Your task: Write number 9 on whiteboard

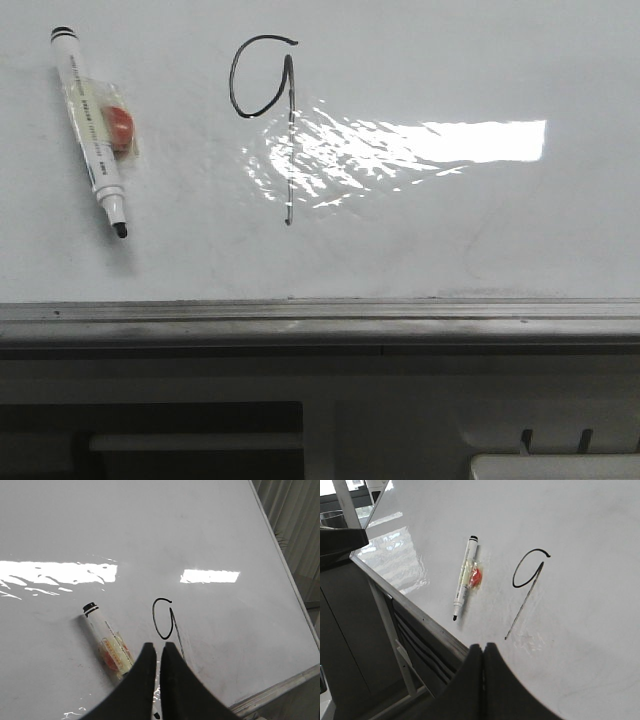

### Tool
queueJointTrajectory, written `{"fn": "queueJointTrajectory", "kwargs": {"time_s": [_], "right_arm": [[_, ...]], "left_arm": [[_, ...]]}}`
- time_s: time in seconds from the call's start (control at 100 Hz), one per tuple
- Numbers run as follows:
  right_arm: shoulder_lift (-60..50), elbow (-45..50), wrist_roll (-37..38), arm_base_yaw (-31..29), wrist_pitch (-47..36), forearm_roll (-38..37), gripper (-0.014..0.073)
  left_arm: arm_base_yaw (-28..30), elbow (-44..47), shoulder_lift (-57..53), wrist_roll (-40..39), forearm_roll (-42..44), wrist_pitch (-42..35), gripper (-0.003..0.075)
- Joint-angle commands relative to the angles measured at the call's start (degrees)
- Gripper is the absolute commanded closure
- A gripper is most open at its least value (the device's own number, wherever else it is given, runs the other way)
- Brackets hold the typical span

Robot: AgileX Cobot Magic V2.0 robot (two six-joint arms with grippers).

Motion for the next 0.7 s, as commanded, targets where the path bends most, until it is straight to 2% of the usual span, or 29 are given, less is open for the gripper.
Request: {"fn": "queueJointTrajectory", "kwargs": {"time_s": [0.0,0.69], "right_arm": [[-2.3,0.1,-0.5,-0.1,-4.7,-0.8,0.0665],[-4.0,0.5,-0.5,-0.1,-4.7,-0.8,0.0665]], "left_arm": [[-0.2,-1.1,-0.3,0.2,0.2,-3.6,0.0741],[-0.2,-0.9,-0.3,0.2,0.2,-3.8,0.0741]]}}
